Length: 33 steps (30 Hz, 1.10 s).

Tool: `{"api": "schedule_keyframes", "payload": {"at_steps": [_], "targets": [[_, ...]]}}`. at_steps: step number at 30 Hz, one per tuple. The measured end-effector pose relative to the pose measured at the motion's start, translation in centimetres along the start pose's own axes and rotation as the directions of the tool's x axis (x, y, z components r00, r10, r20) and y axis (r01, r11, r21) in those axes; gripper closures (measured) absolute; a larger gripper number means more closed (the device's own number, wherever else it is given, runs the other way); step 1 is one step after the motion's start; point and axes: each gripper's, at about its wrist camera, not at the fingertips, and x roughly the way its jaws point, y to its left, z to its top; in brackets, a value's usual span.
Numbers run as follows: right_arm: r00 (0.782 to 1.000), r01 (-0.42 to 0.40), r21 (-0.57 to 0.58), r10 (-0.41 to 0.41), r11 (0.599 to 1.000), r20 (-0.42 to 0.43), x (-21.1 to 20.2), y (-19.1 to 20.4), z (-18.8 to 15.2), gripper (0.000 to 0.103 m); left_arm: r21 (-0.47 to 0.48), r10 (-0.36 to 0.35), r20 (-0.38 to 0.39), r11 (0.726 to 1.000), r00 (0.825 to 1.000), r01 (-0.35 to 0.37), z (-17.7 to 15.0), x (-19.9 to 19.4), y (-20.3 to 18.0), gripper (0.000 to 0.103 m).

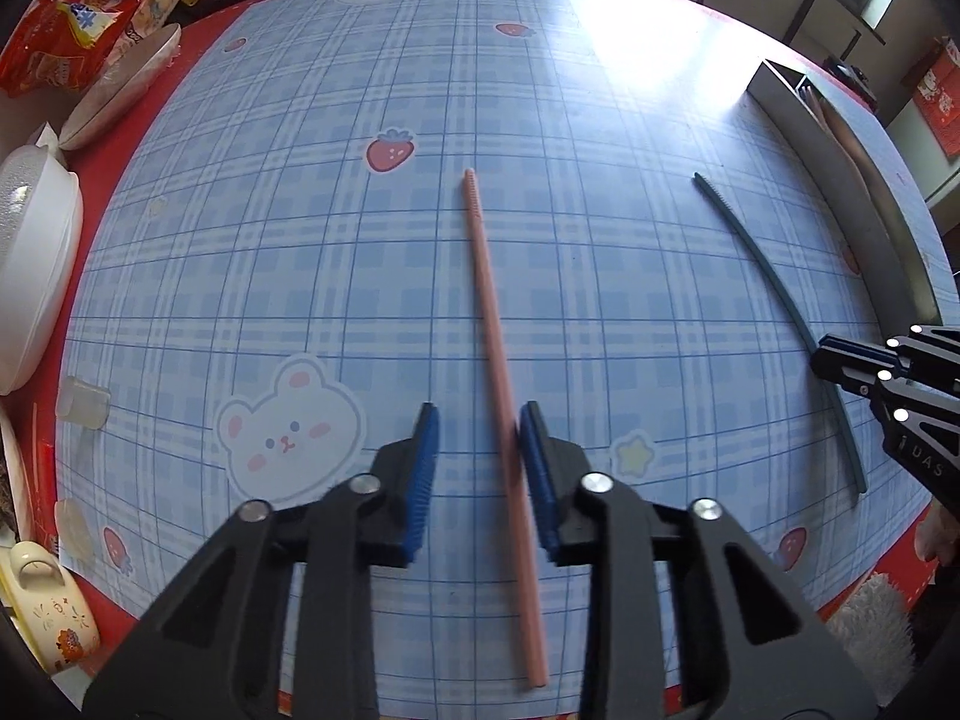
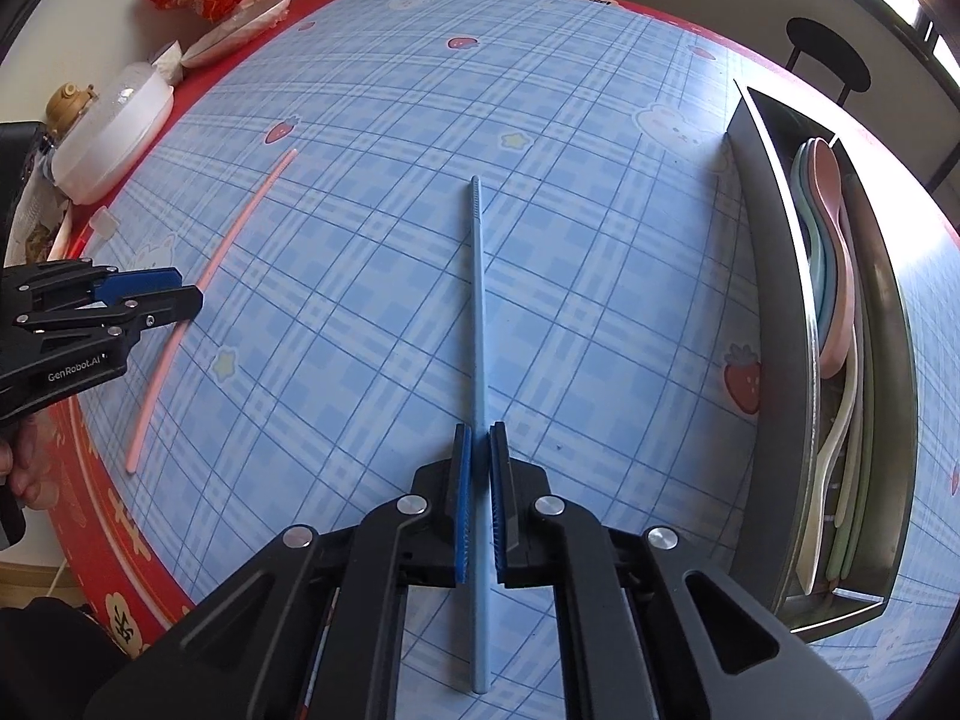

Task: Organize utensils
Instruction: 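Close the left tool on the pink chopstick while the right tool grasps the blue chopstick, then carry the pink and blue chopsticks over the tray and lower them in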

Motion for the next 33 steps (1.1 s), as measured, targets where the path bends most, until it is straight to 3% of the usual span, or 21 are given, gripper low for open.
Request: {"api": "schedule_keyframes", "payload": {"at_steps": [1, 3, 17, 20, 24, 30, 33], "targets": [[1.000, -0.001, 0.000, 0.001, 1.000, 0.001, 0.0, 0.0, 0.0, 0.096, 0.007, -0.019, 0.000, 1.000, 1.000, 0.019, 0.1, 0.0, -0.2, 0.089], [1.000, -0.005, 0.003, 0.005, 1.000, 0.005, 0.2, 0.0, 0.1, 0.096, 0.025, -0.049, 0.004, 0.998, 0.999, 0.049, -0.1, 0.0, -0.8, 0.092], [0.999, -0.027, 0.033, 0.026, 0.999, 0.030, 0.2, -0.3, 0.0, 0.096, -0.020, -0.125, 0.063, 0.992, 0.990, 0.127, -1.0, 0.0, -0.9, 0.091], [0.994, -0.105, 0.116, 0.102, 0.988, 0.034, -0.4, -1.0, 0.0, 0.097, -0.090, -0.175, 0.050, 0.980, 0.983, 0.179, -1.0, 0.0, 0.2, 0.093], [0.984, -0.154, 0.115, 0.143, 0.981, 0.103, -2.9, -0.8, -0.2, 0.097, -0.123, -0.250, 0.084, 0.958, 0.964, 0.259, -1.0, -1.9, 0.7, 0.093], [0.972, -0.188, 0.176, 0.157, 0.966, 0.174, -5.6, -2.3, -0.9, 0.097, -0.153, -0.398, 0.118, 0.898, 0.910, 0.412, 0.0, -4.8, 0.0, 0.093], [0.967, -0.189, 0.204, 0.146, 0.961, 0.207, -6.7, -3.3, -1.2, 0.097, -0.144, -0.436, 0.118, 0.881, 0.892, 0.450, 0.8, -5.7, -1.2, 0.093]]}}
